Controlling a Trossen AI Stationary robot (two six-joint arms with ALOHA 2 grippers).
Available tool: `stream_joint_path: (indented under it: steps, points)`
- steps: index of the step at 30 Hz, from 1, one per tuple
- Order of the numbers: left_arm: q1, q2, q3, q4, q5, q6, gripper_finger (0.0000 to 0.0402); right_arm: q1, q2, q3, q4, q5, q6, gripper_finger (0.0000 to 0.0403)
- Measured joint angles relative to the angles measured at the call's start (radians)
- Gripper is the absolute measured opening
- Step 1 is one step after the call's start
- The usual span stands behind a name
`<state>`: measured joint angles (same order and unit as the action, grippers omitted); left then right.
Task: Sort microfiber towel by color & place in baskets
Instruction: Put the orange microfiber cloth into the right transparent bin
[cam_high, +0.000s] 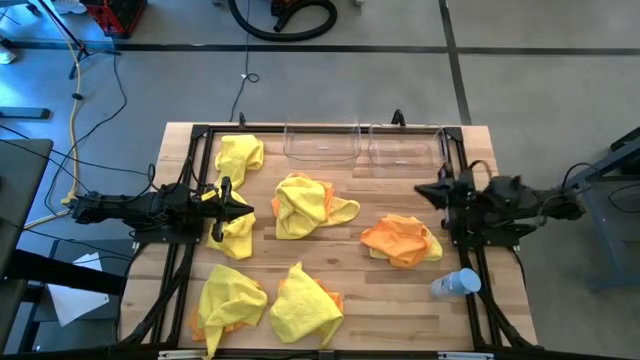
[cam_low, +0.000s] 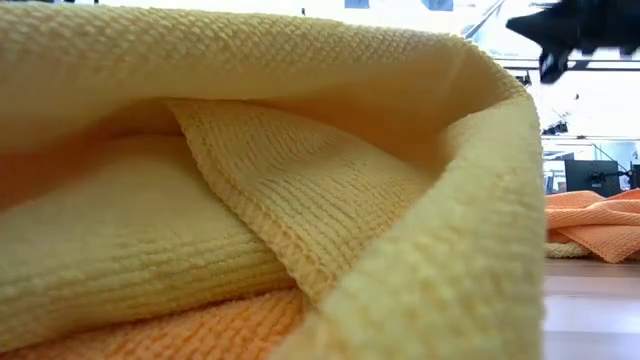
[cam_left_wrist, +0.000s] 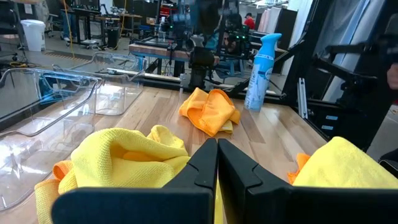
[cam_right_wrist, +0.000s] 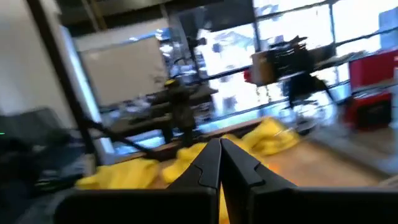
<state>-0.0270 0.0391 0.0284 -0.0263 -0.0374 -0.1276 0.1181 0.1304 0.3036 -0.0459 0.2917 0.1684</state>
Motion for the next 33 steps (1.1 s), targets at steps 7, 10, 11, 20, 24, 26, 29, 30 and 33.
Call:
stream_joint_path:
  steps: [7,10,11,20,24,26,29,30,33]
  points:
    - [0.000,0.000,0.000,0.000,0.000,0.000,0.0001,0.000,0.411,0.475,-0.386,0.149,-0.039,0.0000]
    - [0.000,0.000,0.000,0.000,0.000,0.000,0.0001,0.000,0.619,0.672,-0.626,0.172,0.061,0.0000]
    - [0.000,0.000,0.000,0.000,0.000,0.000,0.0001,0.000,0.688,0.731,-0.719,0.169,0.105,0.0000]
    - [0.000,0.000,0.000,0.000,0.000,0.000,0.0001,0.008,1.118,0.970,-1.309,-0.045,0.560,0.0003]
    - [0.000,0.000,0.000,0.000,0.000,0.000,0.0001,0.036,1.177,0.929,-1.293,-0.162,0.675,0.0037]
    - [0.000,0.000,0.000,0.000,0.000,0.000,0.0001,0.053,1.192,0.896,-1.281,-0.185,0.765,0.0068]
    - [0.000,0.000,0.000,0.000,0.000,0.000,0.0001,0.081,1.201,0.835,-1.271,-0.184,0.887,0.0121]
    - [0.000,0.000,0.000,0.000,0.000,0.000,0.0001,0.091,1.201,0.810,-1.257,-0.184,0.916,0.0139]
    - [0.000,0.000,0.000,0.000,0.000,0.000,0.0001,0.107,1.197,0.715,-1.177,-0.193,0.978,0.0191]
